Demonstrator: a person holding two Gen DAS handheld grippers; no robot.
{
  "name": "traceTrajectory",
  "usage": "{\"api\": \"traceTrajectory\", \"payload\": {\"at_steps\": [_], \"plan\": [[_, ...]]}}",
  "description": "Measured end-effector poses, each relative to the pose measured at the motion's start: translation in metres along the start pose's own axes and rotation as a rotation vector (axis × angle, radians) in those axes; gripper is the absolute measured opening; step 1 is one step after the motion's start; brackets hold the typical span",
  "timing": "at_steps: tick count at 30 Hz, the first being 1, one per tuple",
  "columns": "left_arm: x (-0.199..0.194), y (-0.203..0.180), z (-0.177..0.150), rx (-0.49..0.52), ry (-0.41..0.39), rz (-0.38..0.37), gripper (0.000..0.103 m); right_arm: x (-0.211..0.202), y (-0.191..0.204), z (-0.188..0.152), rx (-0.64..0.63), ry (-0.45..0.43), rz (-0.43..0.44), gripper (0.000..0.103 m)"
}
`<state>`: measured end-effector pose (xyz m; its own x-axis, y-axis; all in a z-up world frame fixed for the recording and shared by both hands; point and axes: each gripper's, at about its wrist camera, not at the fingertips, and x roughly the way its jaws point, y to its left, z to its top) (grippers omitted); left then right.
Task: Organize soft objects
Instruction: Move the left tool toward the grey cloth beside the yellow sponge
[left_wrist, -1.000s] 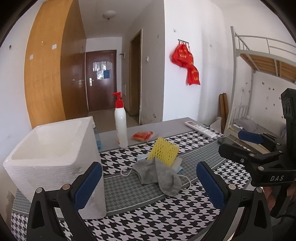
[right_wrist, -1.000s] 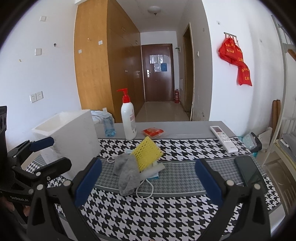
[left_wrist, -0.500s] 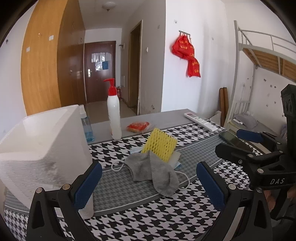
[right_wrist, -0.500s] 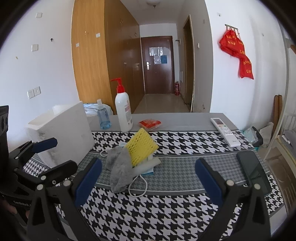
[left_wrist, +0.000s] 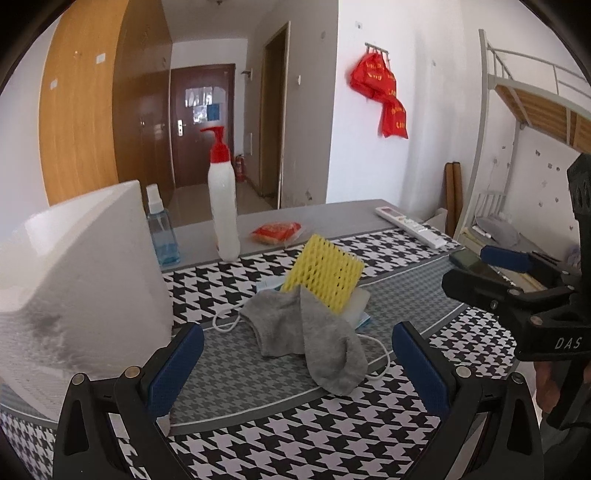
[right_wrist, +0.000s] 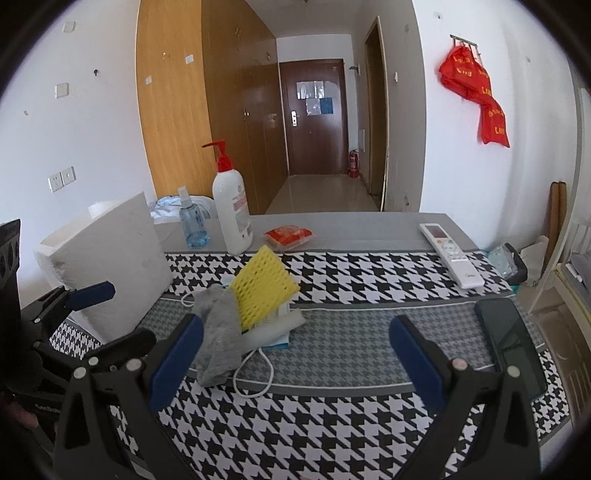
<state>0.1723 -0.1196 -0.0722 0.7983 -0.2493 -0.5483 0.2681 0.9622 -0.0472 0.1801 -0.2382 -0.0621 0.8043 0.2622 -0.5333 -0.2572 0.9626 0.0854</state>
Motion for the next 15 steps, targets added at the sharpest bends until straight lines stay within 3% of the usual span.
{"api": "traceTrajectory", "payload": {"at_steps": [15], "plan": [[0.032,-0.007,0.000,-0.021,0.076,0.022,0.102,0.025,-0.012,0.010,-0.007,0.046,0.023,0.102]]}}
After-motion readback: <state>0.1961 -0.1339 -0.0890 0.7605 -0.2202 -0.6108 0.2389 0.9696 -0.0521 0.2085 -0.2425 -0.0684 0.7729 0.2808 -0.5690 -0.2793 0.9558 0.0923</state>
